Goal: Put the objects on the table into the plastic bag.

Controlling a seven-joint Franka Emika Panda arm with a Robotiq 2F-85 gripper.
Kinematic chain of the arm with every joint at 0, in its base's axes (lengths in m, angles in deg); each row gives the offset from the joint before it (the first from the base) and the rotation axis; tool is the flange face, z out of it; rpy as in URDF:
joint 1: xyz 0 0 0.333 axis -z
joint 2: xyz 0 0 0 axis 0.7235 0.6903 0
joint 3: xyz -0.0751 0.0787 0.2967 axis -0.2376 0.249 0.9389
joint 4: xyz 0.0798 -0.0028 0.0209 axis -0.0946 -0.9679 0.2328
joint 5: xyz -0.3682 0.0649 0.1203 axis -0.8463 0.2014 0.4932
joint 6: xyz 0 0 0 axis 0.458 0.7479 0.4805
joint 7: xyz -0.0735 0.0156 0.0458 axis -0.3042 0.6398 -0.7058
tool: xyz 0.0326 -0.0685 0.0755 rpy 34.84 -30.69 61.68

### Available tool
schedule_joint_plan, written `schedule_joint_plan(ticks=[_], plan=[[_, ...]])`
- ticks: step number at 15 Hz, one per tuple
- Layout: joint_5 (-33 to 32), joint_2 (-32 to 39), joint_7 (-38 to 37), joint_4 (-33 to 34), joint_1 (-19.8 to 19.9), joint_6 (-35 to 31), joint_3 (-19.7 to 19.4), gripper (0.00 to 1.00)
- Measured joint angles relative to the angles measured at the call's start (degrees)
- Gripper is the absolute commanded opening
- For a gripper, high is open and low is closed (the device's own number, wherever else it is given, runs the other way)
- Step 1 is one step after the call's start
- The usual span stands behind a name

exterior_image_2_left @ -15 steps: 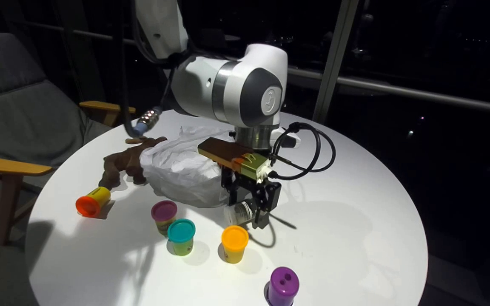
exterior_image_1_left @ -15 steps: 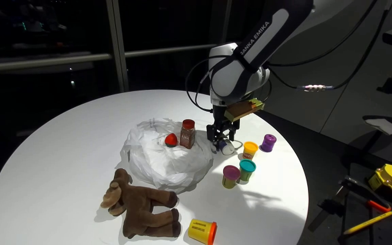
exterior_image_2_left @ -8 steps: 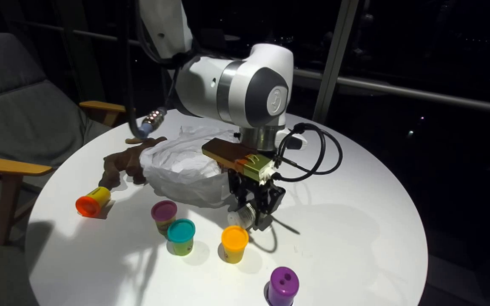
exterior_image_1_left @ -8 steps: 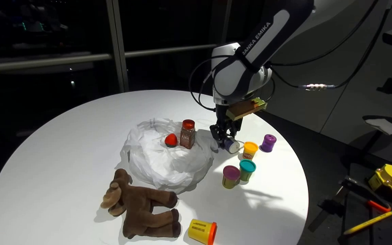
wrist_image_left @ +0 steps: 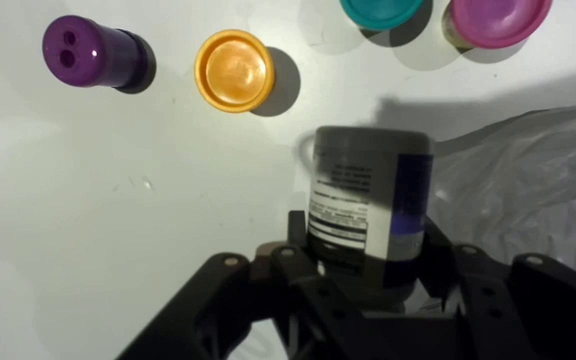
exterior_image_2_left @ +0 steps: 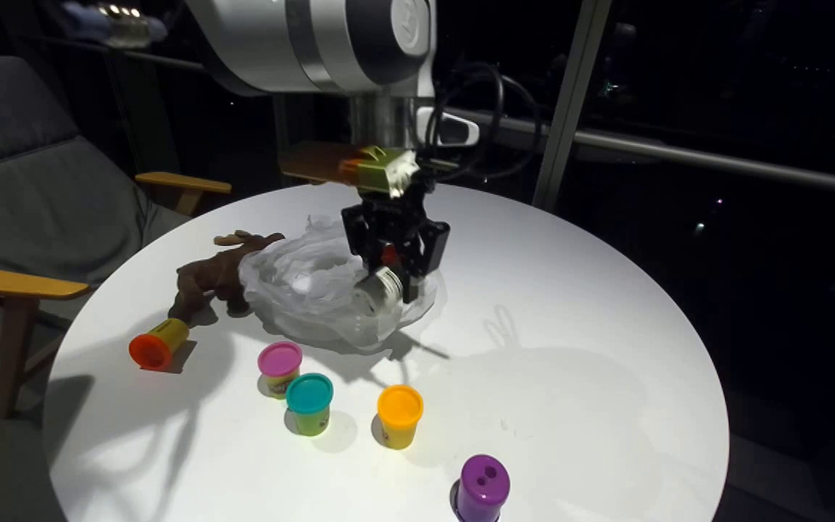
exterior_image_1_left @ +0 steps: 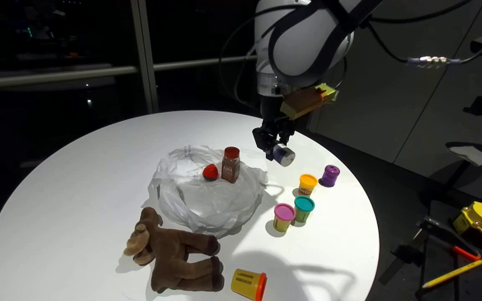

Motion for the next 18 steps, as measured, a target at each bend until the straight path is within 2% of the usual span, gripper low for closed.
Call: schedule_joint_plan(ticks=[3, 7, 13, 14, 15, 16, 18], plan=[[-1.7, -1.6, -0.2, 0.2, -3.6, 4.0, 2.7, 0.27], [-2.5, 1.7, 1.1, 3.1, -6.0, 4.4, 6.4, 0.27], [-6.5, 11.6, 0.8, 12.6, -8.7, -0.3, 6.3, 0.27], [-6.5, 13.1, 0.8, 14.4, -8.9, -0.7, 6.1, 0.48], [-6.5, 14.6, 0.8, 16.2, -9.0, -1.1, 6.0, 0.77], [-6.5, 15.9, 0.9, 18.0, -9.0, -1.1, 5.9, 0.78], [-6.5, 17.8, 1.3, 20.6, -8.9, -0.9, 5.7, 0.93]])
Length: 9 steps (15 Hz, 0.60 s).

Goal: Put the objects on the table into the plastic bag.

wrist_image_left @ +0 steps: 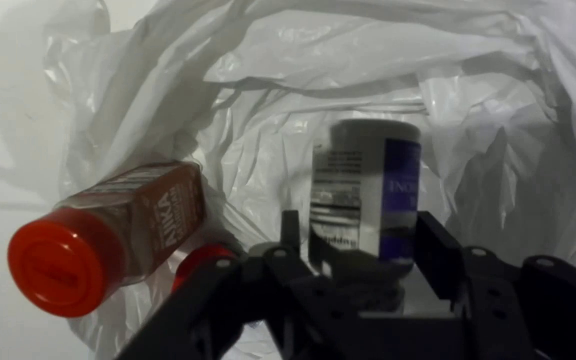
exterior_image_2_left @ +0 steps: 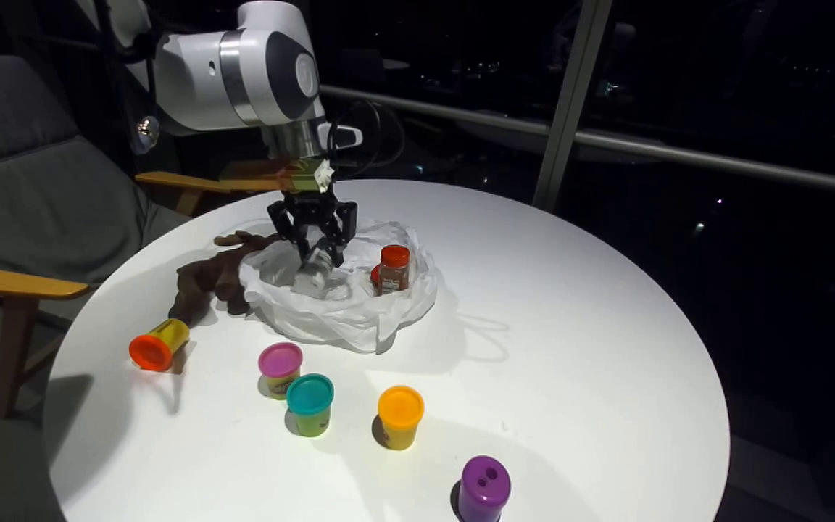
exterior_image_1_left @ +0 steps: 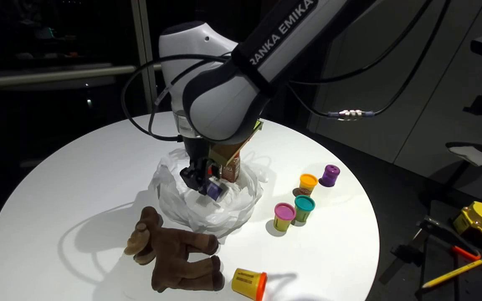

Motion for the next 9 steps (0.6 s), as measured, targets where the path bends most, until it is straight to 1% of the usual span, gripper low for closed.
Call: schedule_joint_plan(ticks=[1, 2, 5, 7, 9], plan=[[0.0, 0.5, 0.1, 0.7, 0.0, 0.1, -0.2, 0.99], [0.0, 0.5, 0.1, 0.9, 0.1, 0.2, -0.4, 1.00], [0.2, -1.2, 0.1, -0.5, 0.5, 0.5, -1.1, 1.00], [0.3, -5.0, 0.1, -4.4, 1.2, 0.7, -1.5, 1.00], [0.2, -10.5, 0.1, -10.4, 1.7, 1.1, -2.6, 0.99]])
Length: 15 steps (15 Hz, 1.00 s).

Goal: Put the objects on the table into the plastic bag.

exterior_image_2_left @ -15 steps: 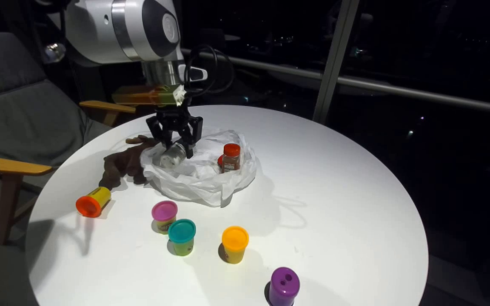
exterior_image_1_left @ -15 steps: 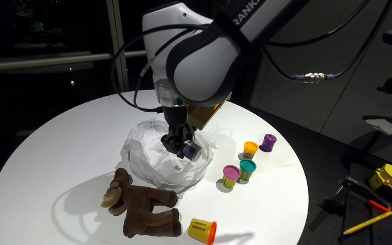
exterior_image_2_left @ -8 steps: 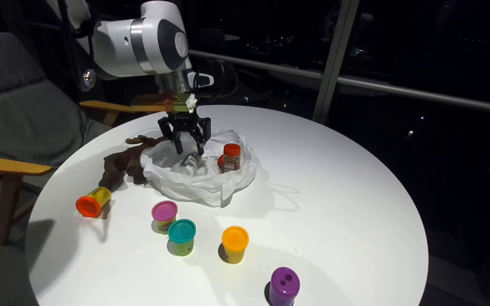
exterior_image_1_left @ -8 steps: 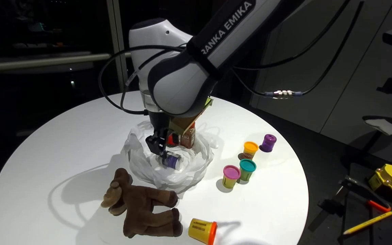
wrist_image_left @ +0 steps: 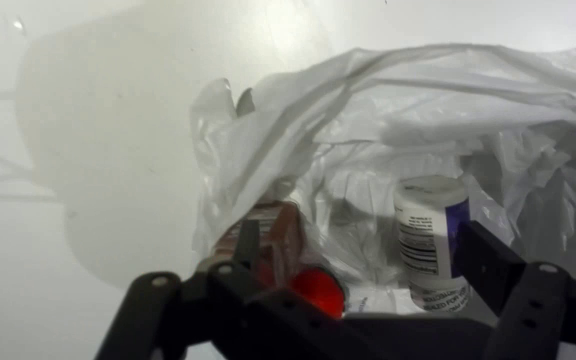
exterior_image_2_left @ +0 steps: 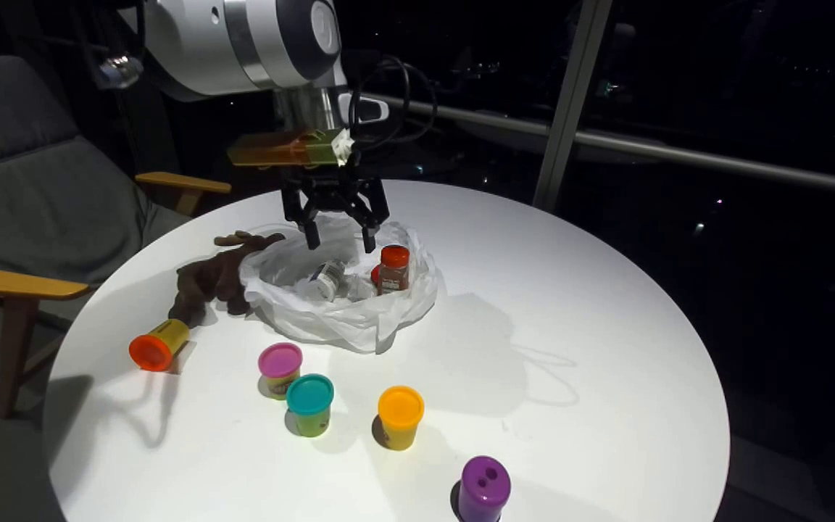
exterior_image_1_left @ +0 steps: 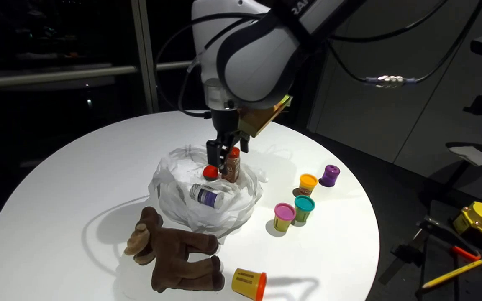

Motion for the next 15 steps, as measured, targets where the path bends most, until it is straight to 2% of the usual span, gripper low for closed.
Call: schedule_joint_plan(ticks=[4, 7, 11, 15], plan=[[-0.2, -9.8, 0.4, -12.3, 2.9, -0.4, -2.2, 1.00], [0.8, -14.2, 6.1, -19.9, 8.9, -3.3, -2.3, 1.00], [3.1, -12.9, 12.1, -22.6, 16.0, -6.4, -2.4, 1.00], [4.8, -8.0, 13.6, -22.1, 17.4, -8.6, -1.6, 1.00]])
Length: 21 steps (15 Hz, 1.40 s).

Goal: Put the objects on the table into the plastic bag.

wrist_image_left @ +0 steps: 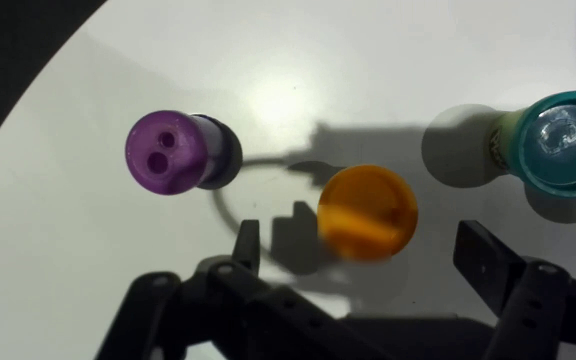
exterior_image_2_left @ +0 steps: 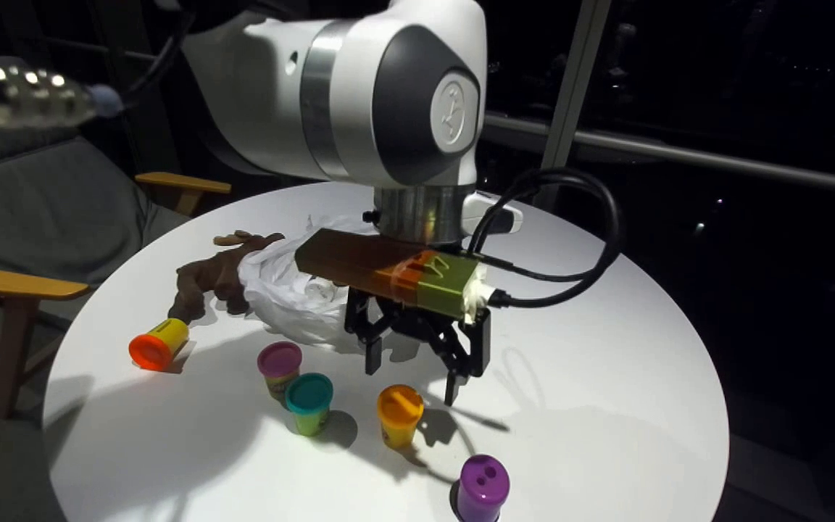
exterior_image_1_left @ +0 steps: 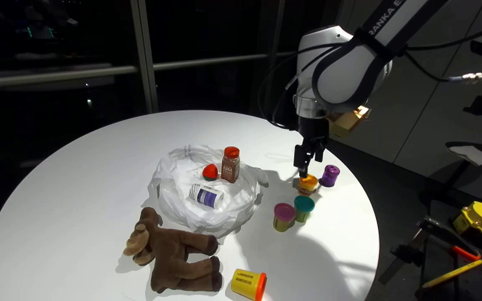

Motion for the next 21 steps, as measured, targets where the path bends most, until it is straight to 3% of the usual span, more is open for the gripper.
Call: schedule_joint_plan(ticks=[6, 12, 16, 21], plan=[[0.3, 6.2, -0.8, 1.9, -1.3, -2.7, 0.9, 1.00], [0.6, 6.6, -2.9, 2.3, -1.4, -7.1, -0.8, 1.00], [0.4, 6.6, -3.9, 2.2, -2.4, -7.1, -3.3, 1.00], [0.4, 6.6, -3.3, 1.7, -2.7, -5.0, -3.4, 1.00]])
